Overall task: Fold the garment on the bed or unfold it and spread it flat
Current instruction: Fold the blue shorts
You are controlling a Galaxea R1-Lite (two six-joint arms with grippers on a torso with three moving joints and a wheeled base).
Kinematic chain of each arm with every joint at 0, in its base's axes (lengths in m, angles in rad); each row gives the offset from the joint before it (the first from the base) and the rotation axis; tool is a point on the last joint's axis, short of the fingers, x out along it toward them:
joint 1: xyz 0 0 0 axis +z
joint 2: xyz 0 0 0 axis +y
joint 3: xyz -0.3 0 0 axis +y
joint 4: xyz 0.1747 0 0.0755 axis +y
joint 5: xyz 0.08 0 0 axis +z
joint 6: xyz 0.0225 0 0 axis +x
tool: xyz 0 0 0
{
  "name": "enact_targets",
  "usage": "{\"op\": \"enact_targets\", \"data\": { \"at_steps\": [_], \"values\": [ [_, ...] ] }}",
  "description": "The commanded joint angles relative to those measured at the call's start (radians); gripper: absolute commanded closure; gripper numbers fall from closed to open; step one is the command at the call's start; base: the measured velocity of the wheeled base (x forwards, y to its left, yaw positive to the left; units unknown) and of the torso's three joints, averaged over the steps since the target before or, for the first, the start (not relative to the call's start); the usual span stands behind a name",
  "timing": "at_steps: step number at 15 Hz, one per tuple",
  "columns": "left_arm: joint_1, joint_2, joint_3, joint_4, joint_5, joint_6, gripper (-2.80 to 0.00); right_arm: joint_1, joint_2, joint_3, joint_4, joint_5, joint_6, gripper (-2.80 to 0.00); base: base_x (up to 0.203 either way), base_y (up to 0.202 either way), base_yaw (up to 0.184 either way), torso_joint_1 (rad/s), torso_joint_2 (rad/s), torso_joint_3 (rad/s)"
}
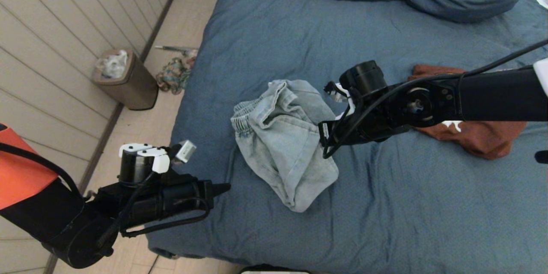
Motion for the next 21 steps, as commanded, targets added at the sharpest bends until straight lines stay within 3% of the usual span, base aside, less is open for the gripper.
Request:
{"op": "enact_targets", "data": {
  "at_steps": [1,14,21],
  "values": [
    [-0.001,0.002,0.0,-0.006,-0.002,-0.002,0.0,0.0,0.01,-0.028,0.007,-0.001,0.003,0.0,0.0,0.0,0.0,0.0,0.0,0.0],
    [0.0,0.002,-0.005,-0.007,-0.001,-0.004,0.0,0.009,0.07,-0.066,0.01,-0.014,-0.002,0.0,0.0,0.0,0.0,0.0,0.0,0.0],
    [0.0,-0.015,0.0,-0.007,0.001,-0.002,0.0,0.145,0.103,-0.158,0.0,-0.003,0.012,0.0,0.0,0.0,0.0,0.0,0.0,0.0]
  ]
}}
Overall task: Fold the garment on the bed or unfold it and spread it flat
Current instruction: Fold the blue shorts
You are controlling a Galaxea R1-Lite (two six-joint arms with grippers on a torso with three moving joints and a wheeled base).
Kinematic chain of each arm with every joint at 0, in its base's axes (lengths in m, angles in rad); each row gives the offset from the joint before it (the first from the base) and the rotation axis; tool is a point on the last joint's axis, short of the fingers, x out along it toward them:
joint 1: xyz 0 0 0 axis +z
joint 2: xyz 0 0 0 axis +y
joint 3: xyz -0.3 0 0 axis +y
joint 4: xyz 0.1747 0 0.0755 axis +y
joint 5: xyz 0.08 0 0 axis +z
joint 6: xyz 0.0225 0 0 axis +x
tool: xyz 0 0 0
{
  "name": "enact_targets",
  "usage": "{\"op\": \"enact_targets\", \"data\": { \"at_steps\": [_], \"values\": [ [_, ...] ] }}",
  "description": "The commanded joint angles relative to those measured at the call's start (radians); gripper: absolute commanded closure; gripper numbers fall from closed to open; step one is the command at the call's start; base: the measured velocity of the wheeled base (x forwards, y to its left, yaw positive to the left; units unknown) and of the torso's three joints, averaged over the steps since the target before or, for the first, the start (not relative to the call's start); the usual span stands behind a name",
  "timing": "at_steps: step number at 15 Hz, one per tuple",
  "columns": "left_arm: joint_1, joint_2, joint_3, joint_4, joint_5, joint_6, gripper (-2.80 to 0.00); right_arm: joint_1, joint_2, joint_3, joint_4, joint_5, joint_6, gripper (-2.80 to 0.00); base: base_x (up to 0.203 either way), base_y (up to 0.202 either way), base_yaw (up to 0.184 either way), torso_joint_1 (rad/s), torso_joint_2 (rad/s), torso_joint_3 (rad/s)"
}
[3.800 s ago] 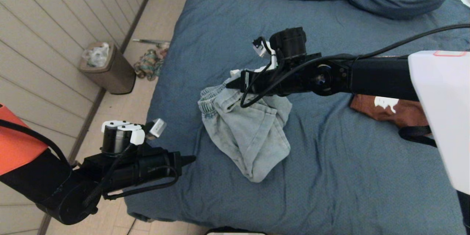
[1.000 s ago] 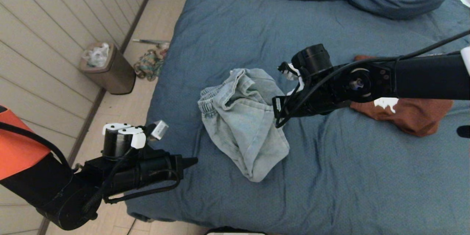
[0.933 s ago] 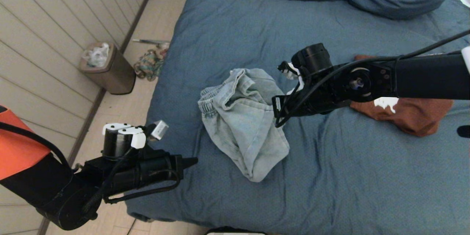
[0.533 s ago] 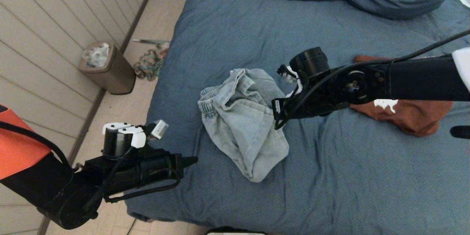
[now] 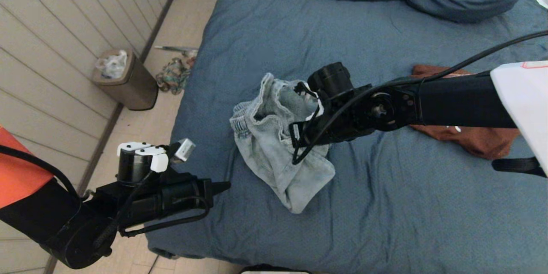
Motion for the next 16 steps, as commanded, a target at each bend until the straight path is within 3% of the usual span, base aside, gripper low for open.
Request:
{"op": "enact_targets", "data": {
  "at_steps": [1,8,11,14,16],
  "values": [
    [0.0,-0.001,0.0,-0.006,-0.002,-0.002,0.0,0.061,0.017,-0.047,0.0,0.001,0.003,0.0,0.0,0.0,0.0,0.0,0.0,0.0],
    [0.0,0.013,-0.006,-0.006,-0.002,-0.002,0.0,0.165,0.132,-0.222,-0.074,0.106,0.002,0.0,0.0,0.0,0.0,0.0,0.0,0.0],
    [0.0,0.014,-0.004,-0.006,-0.002,-0.002,0.0,0.195,0.145,-0.226,-0.163,0.116,-0.002,0.0,0.0,0.0,0.0,0.0,0.0,0.0],
    [0.0,0.011,-0.003,-0.006,-0.002,-0.001,0.0,0.174,0.071,-0.207,-0.163,0.107,-0.001,0.0,0.0,0.0,0.0,0.0,0.0,0.0],
    [0.0,0.01,-0.001,-0.006,-0.002,-0.001,0.0,0.117,-0.025,-0.154,-0.163,0.1,-0.007,0.0,0.0,0.0,0.0,0.0,0.0,0.0]
  ]
}}
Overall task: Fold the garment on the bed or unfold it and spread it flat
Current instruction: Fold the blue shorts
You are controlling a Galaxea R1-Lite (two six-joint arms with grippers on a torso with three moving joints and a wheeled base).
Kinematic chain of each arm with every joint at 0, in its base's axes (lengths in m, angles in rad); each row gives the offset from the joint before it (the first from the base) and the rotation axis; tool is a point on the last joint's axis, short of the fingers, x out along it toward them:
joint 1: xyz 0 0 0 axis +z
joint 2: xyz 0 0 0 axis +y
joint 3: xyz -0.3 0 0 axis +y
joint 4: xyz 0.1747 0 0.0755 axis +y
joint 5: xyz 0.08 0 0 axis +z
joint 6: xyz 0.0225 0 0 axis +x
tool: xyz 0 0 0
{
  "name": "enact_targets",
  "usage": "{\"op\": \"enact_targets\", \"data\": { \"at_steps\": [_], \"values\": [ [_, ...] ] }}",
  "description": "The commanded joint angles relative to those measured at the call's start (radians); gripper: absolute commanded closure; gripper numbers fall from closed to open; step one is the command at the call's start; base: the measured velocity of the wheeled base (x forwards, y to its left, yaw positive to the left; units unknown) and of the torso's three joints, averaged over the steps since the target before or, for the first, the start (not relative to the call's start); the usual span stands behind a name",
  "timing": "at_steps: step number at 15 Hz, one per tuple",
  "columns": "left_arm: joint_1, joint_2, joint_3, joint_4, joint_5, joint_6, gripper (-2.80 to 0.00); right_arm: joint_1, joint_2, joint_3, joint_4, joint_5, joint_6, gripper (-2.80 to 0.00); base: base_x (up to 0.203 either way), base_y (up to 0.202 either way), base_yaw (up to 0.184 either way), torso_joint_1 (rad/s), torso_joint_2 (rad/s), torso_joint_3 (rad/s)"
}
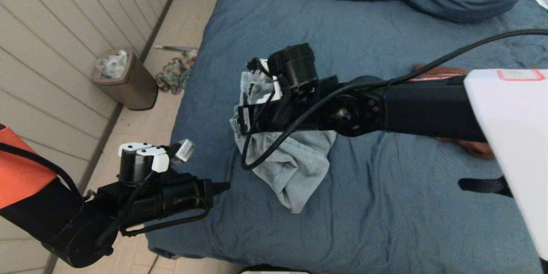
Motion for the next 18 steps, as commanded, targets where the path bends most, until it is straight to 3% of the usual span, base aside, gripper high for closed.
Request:
{"op": "enact_targets", "data": {
  "at_steps": [1,7,14,16,18],
  "values": [
    [0.0,-0.001,0.001,-0.006,-0.003,-0.002,0.0,-0.067,-0.123,0.071,0.0,-0.003,-0.007,0.0,0.0,0.0,0.0,0.0,0.0,0.0],
    [0.0,0.005,0.003,-0.006,-0.003,-0.002,0.0,-0.235,-0.22,0.418,-0.035,-0.008,-0.038,0.0,0.0,0.0,0.0,0.0,0.0,0.0],
    [0.0,0.017,-0.001,-0.006,-0.003,-0.002,0.0,-0.256,-0.065,0.389,-0.136,-0.007,-0.041,0.0,0.0,0.0,0.0,0.0,0.0,0.0],
    [0.0,0.018,-0.002,-0.006,-0.003,-0.002,0.0,-0.237,-0.022,0.393,-0.135,-0.004,-0.038,0.0,0.0,0.0,0.0,0.0,0.0,0.0],
    [0.0,0.015,-0.003,-0.006,-0.003,-0.002,0.0,-0.162,-0.031,0.408,-0.131,0.001,-0.028,0.0,0.0,0.0,0.0,0.0,0.0,0.0]
  ]
}}
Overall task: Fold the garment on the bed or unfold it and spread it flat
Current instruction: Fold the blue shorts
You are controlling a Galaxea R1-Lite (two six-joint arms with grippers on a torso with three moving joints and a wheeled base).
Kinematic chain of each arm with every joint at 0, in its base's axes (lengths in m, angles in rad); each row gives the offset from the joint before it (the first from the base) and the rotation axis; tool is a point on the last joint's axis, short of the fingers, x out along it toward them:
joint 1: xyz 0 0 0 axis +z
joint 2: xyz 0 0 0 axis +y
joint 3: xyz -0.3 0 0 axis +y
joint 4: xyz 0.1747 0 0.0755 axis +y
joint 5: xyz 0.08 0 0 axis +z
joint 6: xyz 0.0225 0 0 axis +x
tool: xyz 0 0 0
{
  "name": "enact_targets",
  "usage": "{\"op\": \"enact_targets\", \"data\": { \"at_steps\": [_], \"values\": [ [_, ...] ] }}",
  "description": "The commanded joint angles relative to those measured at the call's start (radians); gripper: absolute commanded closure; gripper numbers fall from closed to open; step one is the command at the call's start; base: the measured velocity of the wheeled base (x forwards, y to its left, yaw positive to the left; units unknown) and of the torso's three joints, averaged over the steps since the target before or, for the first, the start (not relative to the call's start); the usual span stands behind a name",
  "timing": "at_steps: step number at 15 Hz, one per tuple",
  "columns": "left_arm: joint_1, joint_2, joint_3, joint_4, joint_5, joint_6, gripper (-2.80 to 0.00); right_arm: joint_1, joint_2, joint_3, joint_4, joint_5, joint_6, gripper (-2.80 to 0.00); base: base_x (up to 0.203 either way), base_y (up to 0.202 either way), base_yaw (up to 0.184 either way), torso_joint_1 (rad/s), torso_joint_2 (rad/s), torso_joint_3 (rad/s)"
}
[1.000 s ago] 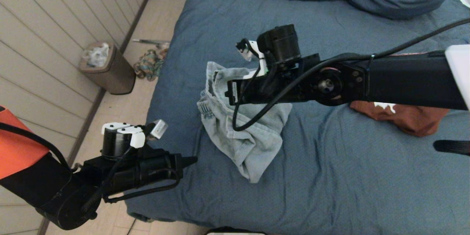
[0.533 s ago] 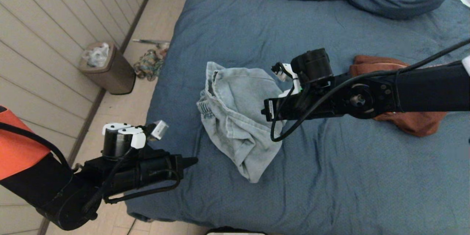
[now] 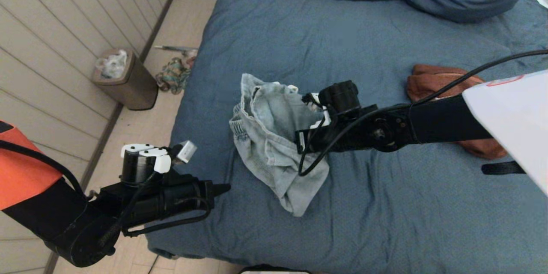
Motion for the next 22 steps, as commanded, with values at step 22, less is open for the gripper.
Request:
{"op": "enact_targets", "data": {
  "at_steps": [22],
  "values": [
    [0.002,0.057,-0.016,-0.044,0.04,-0.006,0.0,0.195,0.064,-0.296,0.064,0.135,0.032,0.0,0.0,0.0,0.0,0.0,0.0,0.0]
  ]
}}
